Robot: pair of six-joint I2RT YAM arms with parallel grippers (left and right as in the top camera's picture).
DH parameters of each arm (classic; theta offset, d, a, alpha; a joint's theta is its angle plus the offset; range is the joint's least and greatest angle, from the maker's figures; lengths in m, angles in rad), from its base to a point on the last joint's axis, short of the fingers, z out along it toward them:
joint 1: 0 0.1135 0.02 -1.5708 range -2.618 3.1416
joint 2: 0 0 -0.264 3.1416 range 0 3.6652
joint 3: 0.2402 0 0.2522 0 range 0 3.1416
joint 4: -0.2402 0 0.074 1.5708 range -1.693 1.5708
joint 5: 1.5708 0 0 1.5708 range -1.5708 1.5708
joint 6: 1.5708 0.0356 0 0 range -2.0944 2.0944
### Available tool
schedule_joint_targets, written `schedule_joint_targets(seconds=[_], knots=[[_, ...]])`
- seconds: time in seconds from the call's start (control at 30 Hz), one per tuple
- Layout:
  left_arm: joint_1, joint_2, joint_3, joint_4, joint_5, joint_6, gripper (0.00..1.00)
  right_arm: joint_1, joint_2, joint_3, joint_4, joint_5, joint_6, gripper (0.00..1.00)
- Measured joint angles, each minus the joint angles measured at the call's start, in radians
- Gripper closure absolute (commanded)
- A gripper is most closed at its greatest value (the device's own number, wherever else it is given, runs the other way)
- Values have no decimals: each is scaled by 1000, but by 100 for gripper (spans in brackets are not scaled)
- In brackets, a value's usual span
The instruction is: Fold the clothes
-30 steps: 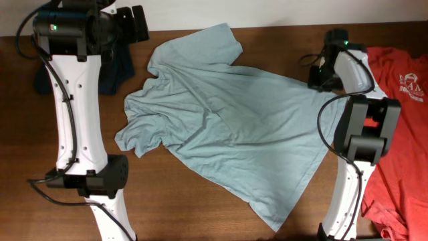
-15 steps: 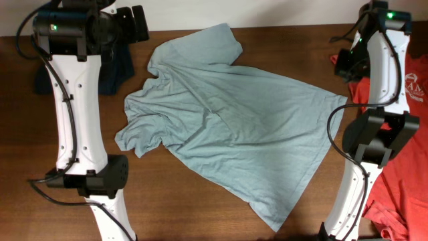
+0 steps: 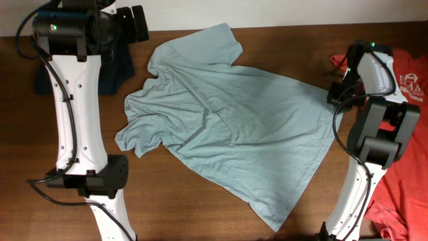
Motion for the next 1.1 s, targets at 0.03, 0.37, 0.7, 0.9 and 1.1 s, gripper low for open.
schedule_joint_targets(seconds=[0.03,0.37,0.7,0.9,1.1], knots=[[0,0,0,0,0,0,1,0,0,-21,29,2,-6,96],[0,0,0,0,-3,-3,1,0,-63,-132,272,27,-35,96],[0,0,0,0,-3,-3,1,-3,-60,-142,427,102,-86,96],[0,0,0,0,-3,-3,1,-27,-24,-63,384,106,-119,96],[0,0,0,0,-3,-3,1,-42,27,184,217,100,-126,84]])
